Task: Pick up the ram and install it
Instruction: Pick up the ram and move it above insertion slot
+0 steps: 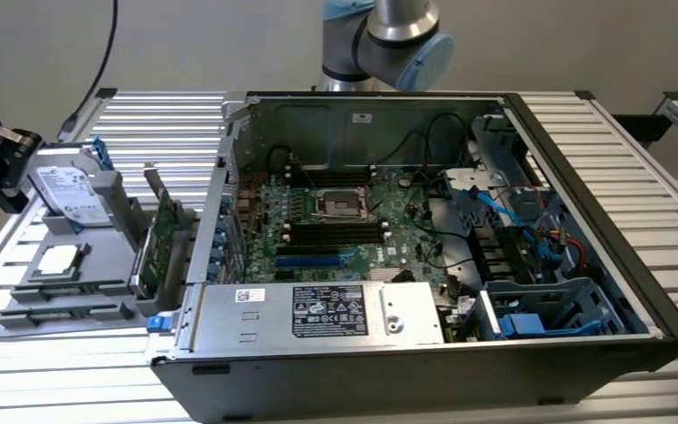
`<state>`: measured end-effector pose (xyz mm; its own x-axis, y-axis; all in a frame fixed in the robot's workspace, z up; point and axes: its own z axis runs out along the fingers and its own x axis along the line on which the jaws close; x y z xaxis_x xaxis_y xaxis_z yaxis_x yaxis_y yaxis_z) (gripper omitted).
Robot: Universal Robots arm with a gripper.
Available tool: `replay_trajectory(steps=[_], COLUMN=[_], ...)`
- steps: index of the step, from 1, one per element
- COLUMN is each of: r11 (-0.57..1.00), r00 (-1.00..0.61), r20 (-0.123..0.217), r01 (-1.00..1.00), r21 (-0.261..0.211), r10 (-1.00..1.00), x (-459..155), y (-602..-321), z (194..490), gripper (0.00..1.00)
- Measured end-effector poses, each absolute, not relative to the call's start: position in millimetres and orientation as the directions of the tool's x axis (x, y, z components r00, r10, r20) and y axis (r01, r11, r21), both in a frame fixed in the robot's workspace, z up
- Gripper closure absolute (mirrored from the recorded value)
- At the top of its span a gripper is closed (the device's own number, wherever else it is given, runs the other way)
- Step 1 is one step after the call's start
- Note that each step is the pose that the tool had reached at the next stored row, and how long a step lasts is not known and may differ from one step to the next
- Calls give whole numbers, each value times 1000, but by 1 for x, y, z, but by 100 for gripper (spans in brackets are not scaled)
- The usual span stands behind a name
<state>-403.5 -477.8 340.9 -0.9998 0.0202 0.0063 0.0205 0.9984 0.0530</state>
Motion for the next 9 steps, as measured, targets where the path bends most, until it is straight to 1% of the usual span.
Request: replay_trajectory(steps=[9], r11=[990], r00=[-991], r20=[7], r01=[-133], r21=[55], r10=[-133], x=[-404], y=[-478], z=[328], gripper=[89])
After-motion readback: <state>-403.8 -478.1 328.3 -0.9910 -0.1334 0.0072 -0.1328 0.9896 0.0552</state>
